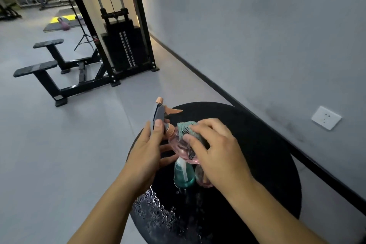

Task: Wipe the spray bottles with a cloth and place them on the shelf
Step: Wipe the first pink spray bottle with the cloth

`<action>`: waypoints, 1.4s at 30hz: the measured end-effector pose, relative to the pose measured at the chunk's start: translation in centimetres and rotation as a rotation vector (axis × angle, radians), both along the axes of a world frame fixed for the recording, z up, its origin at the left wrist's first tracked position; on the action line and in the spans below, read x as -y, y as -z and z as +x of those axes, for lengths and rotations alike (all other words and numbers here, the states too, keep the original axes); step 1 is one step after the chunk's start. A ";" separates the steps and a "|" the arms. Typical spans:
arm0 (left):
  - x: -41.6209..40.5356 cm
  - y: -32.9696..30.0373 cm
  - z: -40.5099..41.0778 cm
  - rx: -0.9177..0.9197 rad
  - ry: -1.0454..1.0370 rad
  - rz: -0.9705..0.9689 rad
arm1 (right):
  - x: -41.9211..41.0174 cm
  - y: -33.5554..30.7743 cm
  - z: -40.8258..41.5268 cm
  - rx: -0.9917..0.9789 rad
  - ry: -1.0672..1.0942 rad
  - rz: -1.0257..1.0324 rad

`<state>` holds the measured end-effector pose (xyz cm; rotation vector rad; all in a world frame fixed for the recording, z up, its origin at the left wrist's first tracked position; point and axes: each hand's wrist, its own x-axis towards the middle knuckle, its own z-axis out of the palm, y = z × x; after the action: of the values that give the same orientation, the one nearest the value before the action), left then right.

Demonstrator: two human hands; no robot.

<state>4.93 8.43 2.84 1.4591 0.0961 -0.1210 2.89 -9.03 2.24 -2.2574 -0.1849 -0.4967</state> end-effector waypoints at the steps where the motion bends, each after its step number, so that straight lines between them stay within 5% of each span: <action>1: 0.1 0.1 0.0 0.015 -0.005 0.003 | 0.1 0.2 -0.2 -0.017 0.008 -0.065; 17: 1.3 1.1 0.4 0.047 -0.018 0.032 | 2.4 2.1 0.4 -0.144 -0.001 -0.060; 42: 3.6 1.0 0.9 0.041 -0.109 -0.066 | 2.6 1.7 1.0 -0.055 0.011 0.042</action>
<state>5.82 4.85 1.85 1.3870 0.1363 -0.0052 3.87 -11.65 0.52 -2.2298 -0.1332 -0.4394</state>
